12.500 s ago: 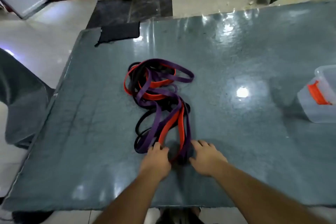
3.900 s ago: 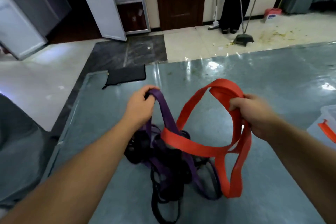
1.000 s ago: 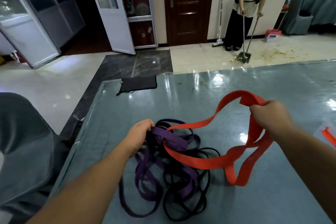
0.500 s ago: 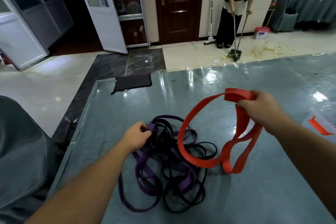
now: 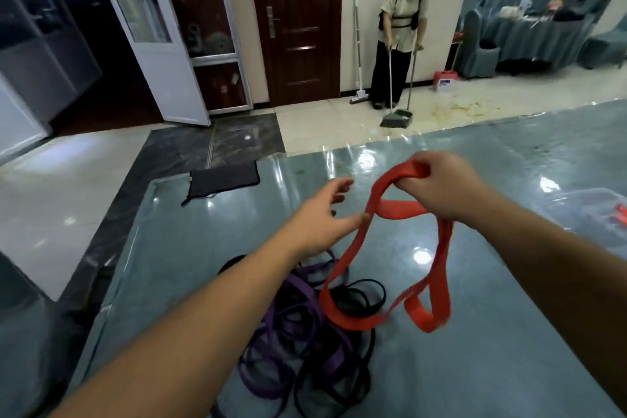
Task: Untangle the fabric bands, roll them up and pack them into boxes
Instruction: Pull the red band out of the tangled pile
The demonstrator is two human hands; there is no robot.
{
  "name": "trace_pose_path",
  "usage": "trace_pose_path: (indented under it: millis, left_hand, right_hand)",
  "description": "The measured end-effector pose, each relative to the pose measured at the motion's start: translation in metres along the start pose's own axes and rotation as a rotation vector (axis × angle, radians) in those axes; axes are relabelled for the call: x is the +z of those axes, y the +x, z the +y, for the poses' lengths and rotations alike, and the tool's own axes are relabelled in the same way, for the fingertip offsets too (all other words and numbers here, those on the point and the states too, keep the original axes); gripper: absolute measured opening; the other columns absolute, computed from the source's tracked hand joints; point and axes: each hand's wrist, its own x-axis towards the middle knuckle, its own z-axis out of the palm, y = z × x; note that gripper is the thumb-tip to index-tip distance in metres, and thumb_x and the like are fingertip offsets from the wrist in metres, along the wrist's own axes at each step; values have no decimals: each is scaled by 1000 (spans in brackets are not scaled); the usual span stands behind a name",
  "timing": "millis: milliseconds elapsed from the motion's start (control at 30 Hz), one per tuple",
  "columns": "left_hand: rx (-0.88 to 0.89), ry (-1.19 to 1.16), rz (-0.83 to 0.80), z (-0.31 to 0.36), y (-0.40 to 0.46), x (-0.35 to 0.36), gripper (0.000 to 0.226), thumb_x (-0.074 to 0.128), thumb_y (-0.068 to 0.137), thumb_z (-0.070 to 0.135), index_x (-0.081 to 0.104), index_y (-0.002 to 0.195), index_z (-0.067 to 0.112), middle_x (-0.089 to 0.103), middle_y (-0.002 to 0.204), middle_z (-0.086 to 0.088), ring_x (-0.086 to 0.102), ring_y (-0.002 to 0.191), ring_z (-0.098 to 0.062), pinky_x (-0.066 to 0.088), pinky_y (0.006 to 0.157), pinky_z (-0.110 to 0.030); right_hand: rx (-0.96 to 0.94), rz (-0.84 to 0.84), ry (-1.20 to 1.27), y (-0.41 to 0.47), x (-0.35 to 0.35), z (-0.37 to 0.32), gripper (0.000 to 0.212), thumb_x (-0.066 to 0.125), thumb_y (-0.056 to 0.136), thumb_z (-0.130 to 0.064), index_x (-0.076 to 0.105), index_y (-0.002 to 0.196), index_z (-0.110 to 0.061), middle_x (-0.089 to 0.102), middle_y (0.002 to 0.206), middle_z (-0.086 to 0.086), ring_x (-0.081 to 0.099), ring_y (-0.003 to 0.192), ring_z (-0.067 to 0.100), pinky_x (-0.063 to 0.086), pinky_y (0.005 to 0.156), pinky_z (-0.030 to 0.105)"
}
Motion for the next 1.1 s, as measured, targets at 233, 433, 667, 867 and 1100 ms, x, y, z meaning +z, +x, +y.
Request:
trace_pose_path:
  millis: [233, 433, 667, 867, 1100]
  left_hand:
    - [122, -28, -78, 71, 32, 15, 52, 75, 93, 40, 54, 140, 35, 65, 133, 13, 58, 127, -9, 50, 110, -44]
    - [184, -200, -59, 137, 42, 32, 23, 65, 101, 35, 65, 121, 25, 71, 117, 0, 72, 106, -11, 55, 103, -41]
    - [238, -303, -103, 214, 48, 75, 29, 65, 101, 32, 62, 127, 21, 72, 114, -2, 73, 104, -16, 60, 98, -43]
    - [263, -270, -239, 258, 47, 139, 48, 68, 96, 46, 52, 138, 28, 73, 121, 9, 70, 113, -13, 51, 107, -46]
    - [282, -108, -379, 295, 40, 249, 30, 80, 87, 22, 63, 113, 21, 71, 97, -2, 72, 90, -17, 61, 86, -43]
  right_hand:
    - [-36, 38, 183, -13, -54, -13, 16, 72, 92, -34, 74, 93, -19, 69, 83, 12, 62, 76, 28, 54, 71, 43]
    - [80, 147, 498, -16, -99, 14, 5, 74, 88, -27, 76, 85, -23, 60, 70, -2, 53, 66, 17, 46, 64, 35]
    - [82, 219, 900, -40, -158, 40, 14, 65, 87, -4, 70, 95, -14, 59, 78, 0, 48, 66, 12, 40, 60, 28]
    - [38, 337, 1102, -68, -200, 70, 17, 57, 91, 2, 62, 87, -14, 64, 76, 2, 63, 77, 16, 54, 72, 32]
    - [171, 499, 1058, -107, -234, 133, 8, 67, 84, -15, 66, 85, -24, 63, 88, 0, 54, 100, 22, 48, 76, 35]
